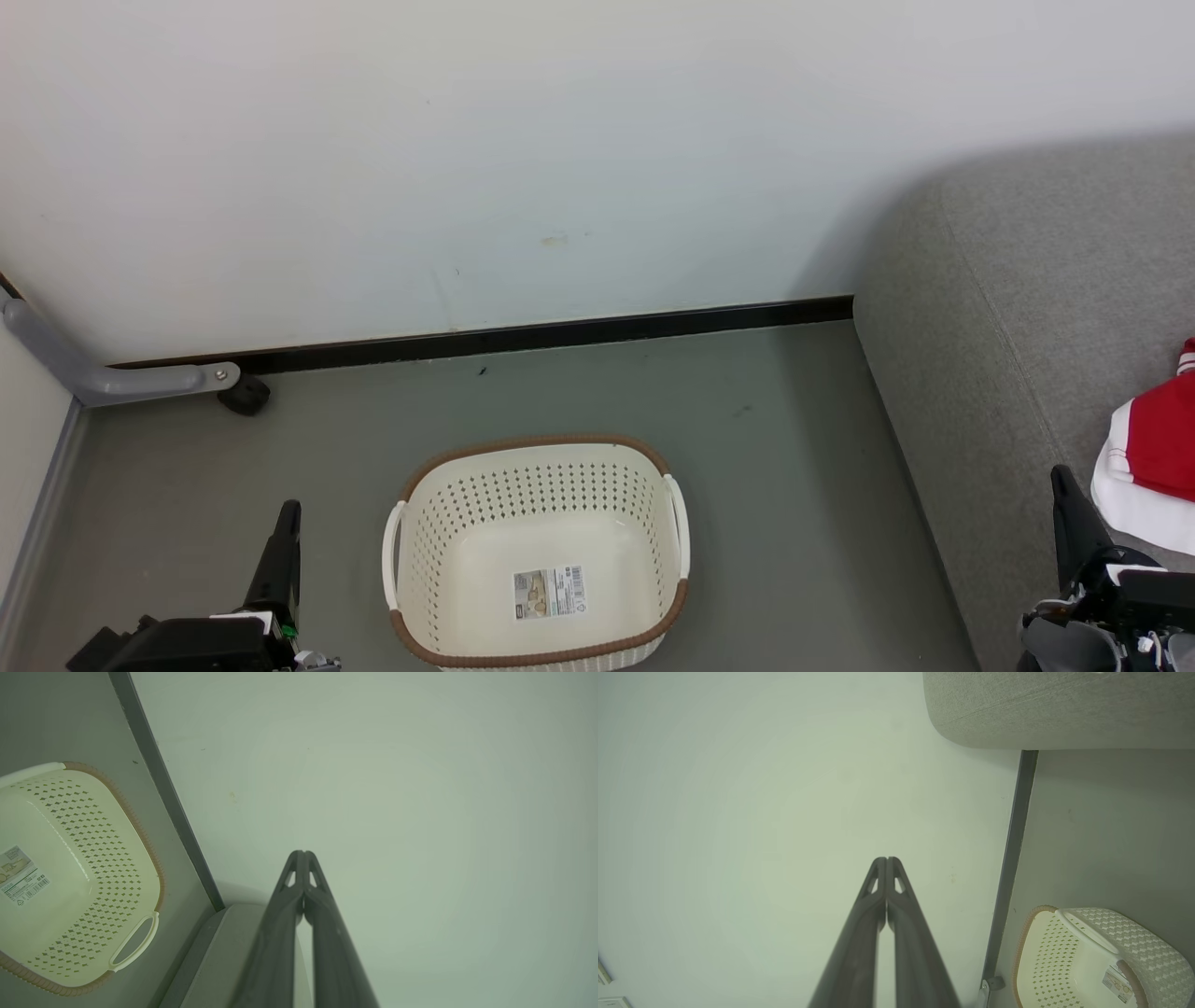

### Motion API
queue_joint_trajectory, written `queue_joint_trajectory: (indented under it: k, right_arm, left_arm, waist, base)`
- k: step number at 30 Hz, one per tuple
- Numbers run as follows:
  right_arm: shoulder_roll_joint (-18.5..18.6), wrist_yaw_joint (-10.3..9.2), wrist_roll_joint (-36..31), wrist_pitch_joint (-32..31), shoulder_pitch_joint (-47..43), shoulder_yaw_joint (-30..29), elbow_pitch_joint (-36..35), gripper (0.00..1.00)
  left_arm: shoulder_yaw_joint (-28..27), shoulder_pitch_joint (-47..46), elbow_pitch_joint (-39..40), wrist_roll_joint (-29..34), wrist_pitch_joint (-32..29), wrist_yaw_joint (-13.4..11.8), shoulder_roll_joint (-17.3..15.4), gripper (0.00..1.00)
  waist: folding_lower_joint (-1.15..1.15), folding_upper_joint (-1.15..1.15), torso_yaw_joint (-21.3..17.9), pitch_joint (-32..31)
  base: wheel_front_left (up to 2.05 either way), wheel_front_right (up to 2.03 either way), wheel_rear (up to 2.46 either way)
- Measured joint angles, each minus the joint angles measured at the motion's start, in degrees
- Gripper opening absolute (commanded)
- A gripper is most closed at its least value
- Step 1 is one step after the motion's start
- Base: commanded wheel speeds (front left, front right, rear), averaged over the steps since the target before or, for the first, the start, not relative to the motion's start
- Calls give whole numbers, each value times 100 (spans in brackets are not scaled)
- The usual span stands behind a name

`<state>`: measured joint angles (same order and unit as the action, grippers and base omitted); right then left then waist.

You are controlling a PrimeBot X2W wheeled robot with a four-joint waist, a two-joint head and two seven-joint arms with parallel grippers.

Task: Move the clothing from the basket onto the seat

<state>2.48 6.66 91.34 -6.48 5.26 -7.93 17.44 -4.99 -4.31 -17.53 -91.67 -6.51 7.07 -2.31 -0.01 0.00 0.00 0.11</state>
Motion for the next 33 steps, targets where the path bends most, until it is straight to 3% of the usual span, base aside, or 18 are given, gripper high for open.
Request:
queue_joint_trajectory:
  k: [33]
  right_arm:
    - [-1,8,0,0,0,0,-2,0]
  left_arm:
    - [0,0,11,-4,0,0,1,0]
  waist:
    - [1,0,0,0]
  base:
    - [0,0,0]
